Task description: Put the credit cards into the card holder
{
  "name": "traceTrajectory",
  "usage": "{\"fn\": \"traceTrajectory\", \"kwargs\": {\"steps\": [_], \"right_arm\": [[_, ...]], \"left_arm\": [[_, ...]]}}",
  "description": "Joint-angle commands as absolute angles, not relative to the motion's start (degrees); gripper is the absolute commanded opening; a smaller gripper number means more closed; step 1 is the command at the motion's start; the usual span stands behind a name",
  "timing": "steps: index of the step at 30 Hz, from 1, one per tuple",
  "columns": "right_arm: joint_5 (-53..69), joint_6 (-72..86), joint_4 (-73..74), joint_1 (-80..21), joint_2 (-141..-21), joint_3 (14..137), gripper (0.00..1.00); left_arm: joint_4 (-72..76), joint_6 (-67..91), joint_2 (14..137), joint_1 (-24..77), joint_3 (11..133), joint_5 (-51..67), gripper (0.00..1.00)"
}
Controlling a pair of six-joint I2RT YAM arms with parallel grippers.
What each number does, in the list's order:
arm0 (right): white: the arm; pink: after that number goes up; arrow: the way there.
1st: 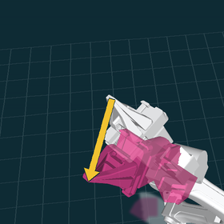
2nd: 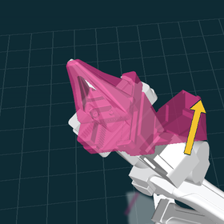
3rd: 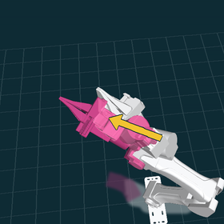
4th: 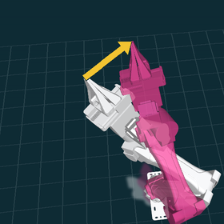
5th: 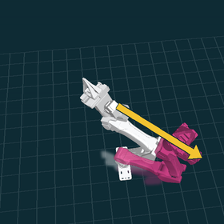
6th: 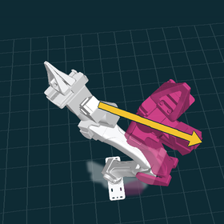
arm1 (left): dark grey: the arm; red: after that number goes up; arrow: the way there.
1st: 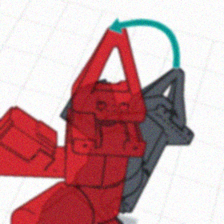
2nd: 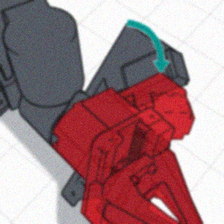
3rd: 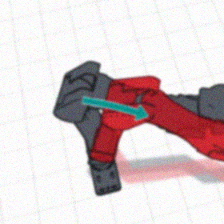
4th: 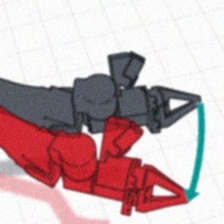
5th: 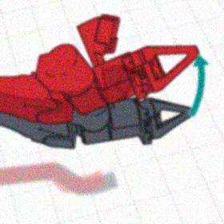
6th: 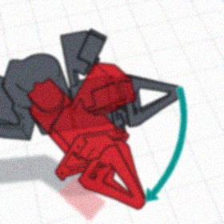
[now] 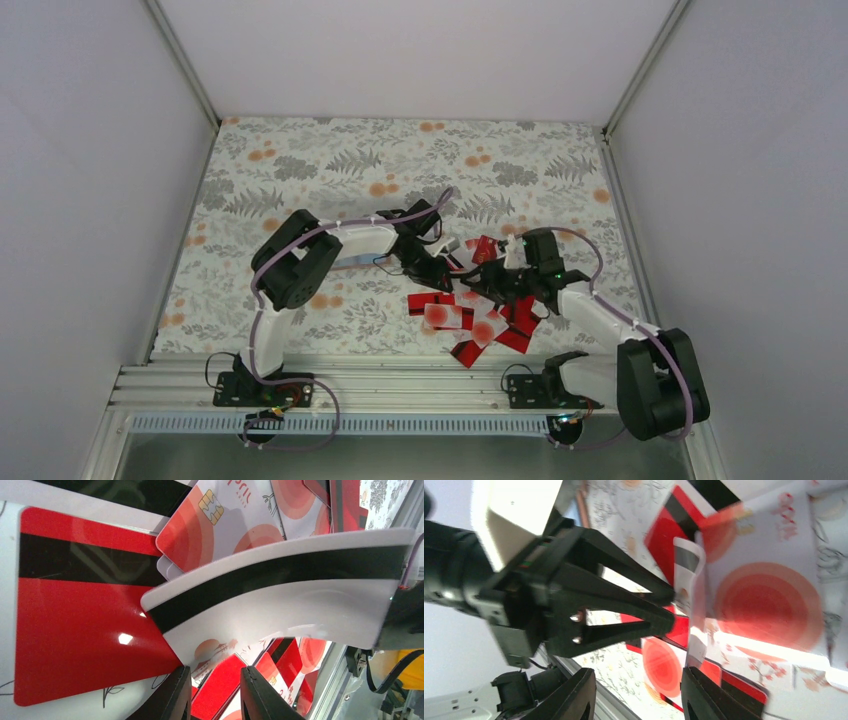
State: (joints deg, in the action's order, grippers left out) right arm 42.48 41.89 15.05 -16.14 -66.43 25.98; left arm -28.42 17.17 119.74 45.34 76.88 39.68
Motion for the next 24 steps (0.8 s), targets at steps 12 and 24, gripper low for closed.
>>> {"fn": "traceTrajectory", "kwargs": {"steps": [12, 24], "right_arm": [[44.04, 37.68, 3.21, -16.73, -70.2, 26.07, 0.42], [29.52, 36.06, 18.49, -16.7, -73.14, 34.37, 0.44]], "left_arm": [[-20.81, 18.18, 118.49, 43.69, 73.67, 50.49, 0.26], [-24.62, 15.89, 113.38, 41.71, 74.97, 40.69, 0.26]]}}
